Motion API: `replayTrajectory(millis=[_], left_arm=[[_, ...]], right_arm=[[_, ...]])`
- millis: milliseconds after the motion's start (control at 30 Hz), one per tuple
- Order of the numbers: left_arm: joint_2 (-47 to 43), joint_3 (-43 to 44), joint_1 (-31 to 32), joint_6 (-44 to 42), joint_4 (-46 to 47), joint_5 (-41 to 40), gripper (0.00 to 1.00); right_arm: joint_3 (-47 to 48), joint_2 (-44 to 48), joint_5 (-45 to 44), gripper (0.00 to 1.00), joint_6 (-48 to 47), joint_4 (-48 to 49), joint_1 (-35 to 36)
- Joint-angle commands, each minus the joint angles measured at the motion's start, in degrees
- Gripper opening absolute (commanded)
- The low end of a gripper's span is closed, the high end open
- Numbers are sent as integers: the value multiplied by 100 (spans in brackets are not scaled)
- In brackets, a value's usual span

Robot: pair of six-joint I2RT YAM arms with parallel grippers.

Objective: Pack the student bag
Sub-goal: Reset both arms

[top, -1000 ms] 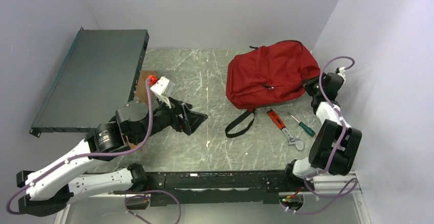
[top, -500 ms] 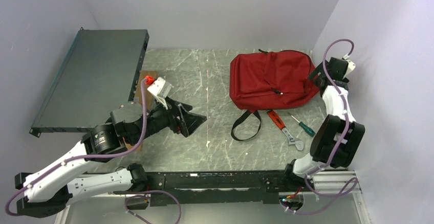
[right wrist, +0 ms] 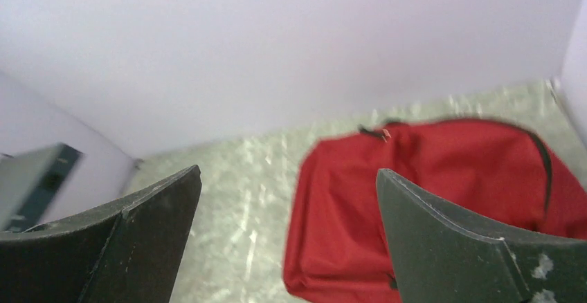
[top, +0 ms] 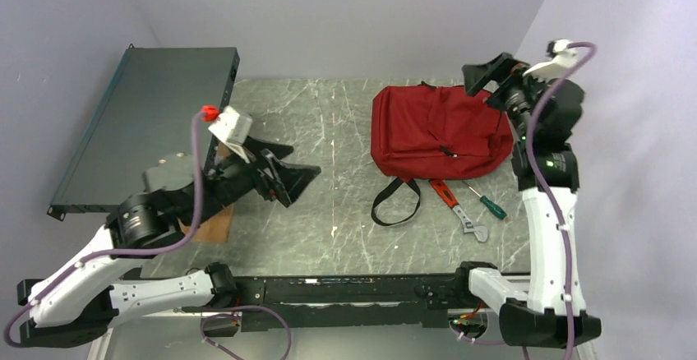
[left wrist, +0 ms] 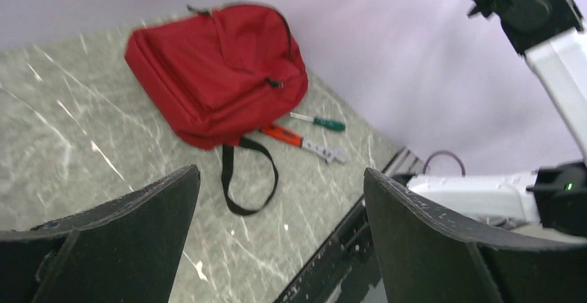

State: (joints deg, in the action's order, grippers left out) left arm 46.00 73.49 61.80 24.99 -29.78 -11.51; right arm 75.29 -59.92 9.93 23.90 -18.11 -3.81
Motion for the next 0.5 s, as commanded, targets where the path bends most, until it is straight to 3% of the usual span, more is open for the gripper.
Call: replayTrajectory(millis=[0, 233, 300, 400, 467], left_arm=[[-125, 699, -23, -611, 3, -634, 96], [-195, 1561, -24, -1410, -57, -960, 100], [-246, 1651, -26, -1564, -50, -1040, 100], [-300, 1758, -21, -1711, -61, -1153, 100], [-302, 1883, -20, -1766, -123, -1179, 100]], right_arm=[[1020, 480, 332, 100, 210, -72, -45], [319, 2075, -451, 100, -191, 1072, -49], [332, 2255, -855, 100, -240, 1112, -49], [614, 2280, -729, 100, -592, 866, -49], [339, 2494, -716, 100, -575, 1248, -59]])
